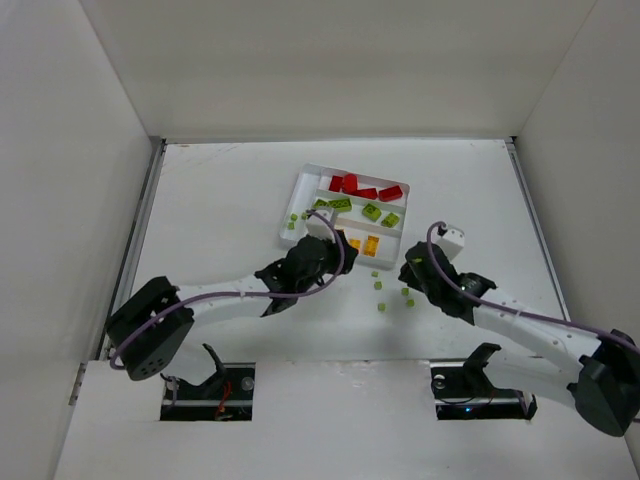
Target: Sort the legos into containers by color
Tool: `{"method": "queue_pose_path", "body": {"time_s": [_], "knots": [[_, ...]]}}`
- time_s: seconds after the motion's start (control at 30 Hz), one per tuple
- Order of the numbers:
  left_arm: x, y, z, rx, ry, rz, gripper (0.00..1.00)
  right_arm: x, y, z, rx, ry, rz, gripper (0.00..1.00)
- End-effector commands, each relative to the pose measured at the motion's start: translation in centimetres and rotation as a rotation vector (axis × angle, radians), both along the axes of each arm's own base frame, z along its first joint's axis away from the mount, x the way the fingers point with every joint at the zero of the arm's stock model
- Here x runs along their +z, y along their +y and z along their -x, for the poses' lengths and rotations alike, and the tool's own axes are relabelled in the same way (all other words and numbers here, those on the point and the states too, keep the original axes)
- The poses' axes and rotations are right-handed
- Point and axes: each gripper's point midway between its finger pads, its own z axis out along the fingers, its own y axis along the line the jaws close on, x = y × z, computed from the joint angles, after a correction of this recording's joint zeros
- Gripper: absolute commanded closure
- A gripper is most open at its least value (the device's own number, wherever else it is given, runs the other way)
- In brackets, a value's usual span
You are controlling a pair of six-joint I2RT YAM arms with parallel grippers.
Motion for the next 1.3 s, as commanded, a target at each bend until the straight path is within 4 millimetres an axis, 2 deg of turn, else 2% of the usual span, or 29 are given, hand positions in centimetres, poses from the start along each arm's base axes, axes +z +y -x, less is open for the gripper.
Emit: {"method": "queue_pose_path", "body": {"time_s": [0.0, 0.1, 0.23, 0.33, 0.63, 0.73, 0.83, 0.97, 1.1, 1.27], "knots": [[-1.2, -2.7, 1.1, -0.092, 0.025, -0.115, 0.67, -3.5, -2.9, 3.1, -0.086, 0.122, 0.046, 0.54], [-2.9, -4.3, 1.8, -0.127, 0.065, -0.167, 0.66, -4.5, -2.7, 3.2, -0.089, 0.138, 0.042, 0.47], [-3.8, -5.5, 2.5, -0.152, 0.073, -0.193, 0.63, -5.3, -1.6, 2.4, -0.05, 0.174, 0.086, 0.52], [-4.3, -5.5, 2.3, -0.147, 0.081, -0.202, 0.63, -5.8, -0.8, 2.0, -0.034, 0.194, 0.088, 0.57], [-4.4, -5.3, 2.1, -0.14, 0.088, -0.192, 0.61, -6.9, 0.2, 1.9, -0.007, 0.225, 0.097, 0.6], [-4.3, -5.6, 2.4, -0.154, 0.087, -0.197, 0.58, -7.4, 0.3, 2.0, -0.001, 0.239, 0.105, 0.65], [-4.4, -6.2, 2.8, -0.184, 0.091, -0.206, 0.55, -7.6, 0.2, 2.0, -0.006, 0.242, 0.112, 0.77], [-4.8, -6.8, 3.2, -0.201, 0.097, -0.222, 0.52, -5.9, -0.2, 1.6, -0.019, 0.184, 0.088, 0.82], [-5.3, -7.9, 3.9, -0.229, 0.103, -0.236, 0.52, -3.4, -2.1, 0.3, -0.065, 0.107, 0.064, 0.82], [-6.3, -9.2, 4.5, -0.23, 0.104, -0.276, 0.57, -1.6, -3.9, -1.2, -0.106, 0.045, 0.046, 0.81]]}}
